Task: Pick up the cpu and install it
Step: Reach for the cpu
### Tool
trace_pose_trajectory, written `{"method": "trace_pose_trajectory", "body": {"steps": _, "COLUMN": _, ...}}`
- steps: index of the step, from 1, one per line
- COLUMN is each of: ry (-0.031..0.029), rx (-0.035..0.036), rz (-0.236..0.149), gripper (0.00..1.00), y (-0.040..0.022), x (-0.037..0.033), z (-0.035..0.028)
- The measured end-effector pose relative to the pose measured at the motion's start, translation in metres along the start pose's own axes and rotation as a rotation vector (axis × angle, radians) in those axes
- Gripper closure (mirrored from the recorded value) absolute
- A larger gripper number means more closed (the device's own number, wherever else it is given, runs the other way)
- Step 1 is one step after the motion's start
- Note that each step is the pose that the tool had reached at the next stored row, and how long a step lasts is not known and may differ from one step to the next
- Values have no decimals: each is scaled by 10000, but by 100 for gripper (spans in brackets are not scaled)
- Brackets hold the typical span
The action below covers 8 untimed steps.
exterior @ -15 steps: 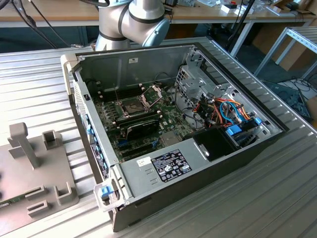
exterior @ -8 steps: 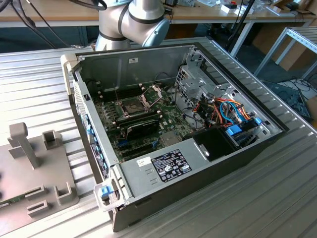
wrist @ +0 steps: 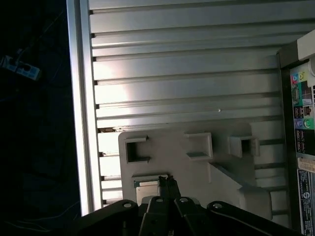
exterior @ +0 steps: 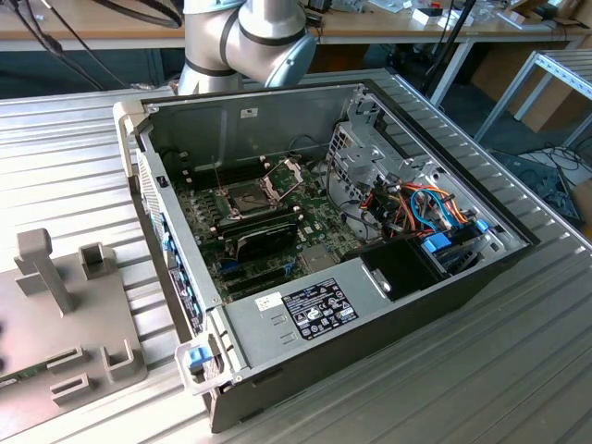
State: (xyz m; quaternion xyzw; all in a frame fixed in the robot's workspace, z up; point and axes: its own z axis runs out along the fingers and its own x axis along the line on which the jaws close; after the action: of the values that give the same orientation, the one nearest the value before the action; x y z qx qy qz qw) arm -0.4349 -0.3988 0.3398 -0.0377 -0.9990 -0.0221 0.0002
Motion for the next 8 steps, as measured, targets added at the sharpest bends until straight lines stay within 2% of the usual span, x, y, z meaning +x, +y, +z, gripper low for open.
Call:
{"method": "trace_pose_trajectory", "body": {"steps": 1, "ry": 0, "rx": 0, "rz": -1, "gripper": 89, "y": -4, "x": 40, "z": 14}}
{"method": "trace_pose_trajectory", "body": {"steps": 4, "ry": 1, "rx": 0, "rz": 0, "gripper": 89, "y": -9, "x": 98, "z": 38}}
{"method": "trace_pose_trajectory", "body": {"steps": 8, "ry": 0, "rx": 8, "rz": -1, "gripper": 89, "y": -14, "x": 124, "z": 59}}
